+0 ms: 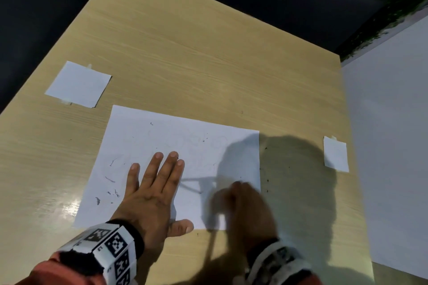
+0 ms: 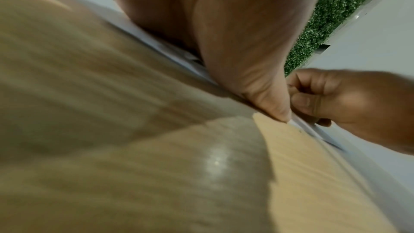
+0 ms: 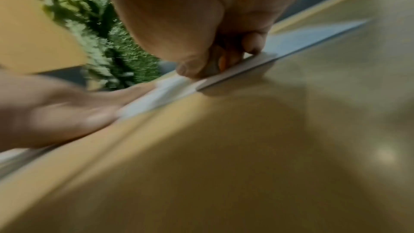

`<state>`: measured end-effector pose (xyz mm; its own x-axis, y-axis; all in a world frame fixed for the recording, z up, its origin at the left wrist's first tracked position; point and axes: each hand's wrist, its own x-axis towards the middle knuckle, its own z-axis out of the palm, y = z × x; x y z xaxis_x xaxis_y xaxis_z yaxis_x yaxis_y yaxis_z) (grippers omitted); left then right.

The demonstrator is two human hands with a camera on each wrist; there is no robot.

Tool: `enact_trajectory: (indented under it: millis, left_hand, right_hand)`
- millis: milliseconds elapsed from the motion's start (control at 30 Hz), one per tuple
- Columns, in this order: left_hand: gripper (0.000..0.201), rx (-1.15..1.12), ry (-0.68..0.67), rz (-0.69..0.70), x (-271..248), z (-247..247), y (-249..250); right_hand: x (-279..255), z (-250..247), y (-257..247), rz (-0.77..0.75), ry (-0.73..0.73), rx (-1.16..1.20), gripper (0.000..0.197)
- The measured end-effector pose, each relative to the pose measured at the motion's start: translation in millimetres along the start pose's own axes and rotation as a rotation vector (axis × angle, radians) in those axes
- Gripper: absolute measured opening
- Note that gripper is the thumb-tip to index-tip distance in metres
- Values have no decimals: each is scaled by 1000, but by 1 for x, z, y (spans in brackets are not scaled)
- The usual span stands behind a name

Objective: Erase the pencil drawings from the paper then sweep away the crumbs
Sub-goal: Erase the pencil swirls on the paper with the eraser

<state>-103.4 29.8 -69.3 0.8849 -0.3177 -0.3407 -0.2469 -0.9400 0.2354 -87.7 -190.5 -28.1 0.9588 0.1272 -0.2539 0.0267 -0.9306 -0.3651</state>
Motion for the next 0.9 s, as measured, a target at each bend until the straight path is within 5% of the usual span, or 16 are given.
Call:
enact_trajectory:
  millis: [67, 200, 500, 667, 900]
  left_hand:
    - [117, 12, -25, -5, 0, -1, 1]
    - [117, -18, -90, -3, 0, -8, 2]
    - [105, -221, -41, -135, -9, -33, 0]
    - [91, -23, -93, -139, -10, -52, -15]
    - [114, -192, -39, -208, -1, -66, -23]
  right_hand:
    - [14, -19, 26, 167, 6, -8, 15]
    - [7, -23, 17, 240, 64, 59, 22]
    - [-27, -3, -11, 85, 14, 116, 8]
    - [-20, 3, -29, 30, 8, 89, 15]
    - [-21, 7, -25, 102, -15, 219, 17]
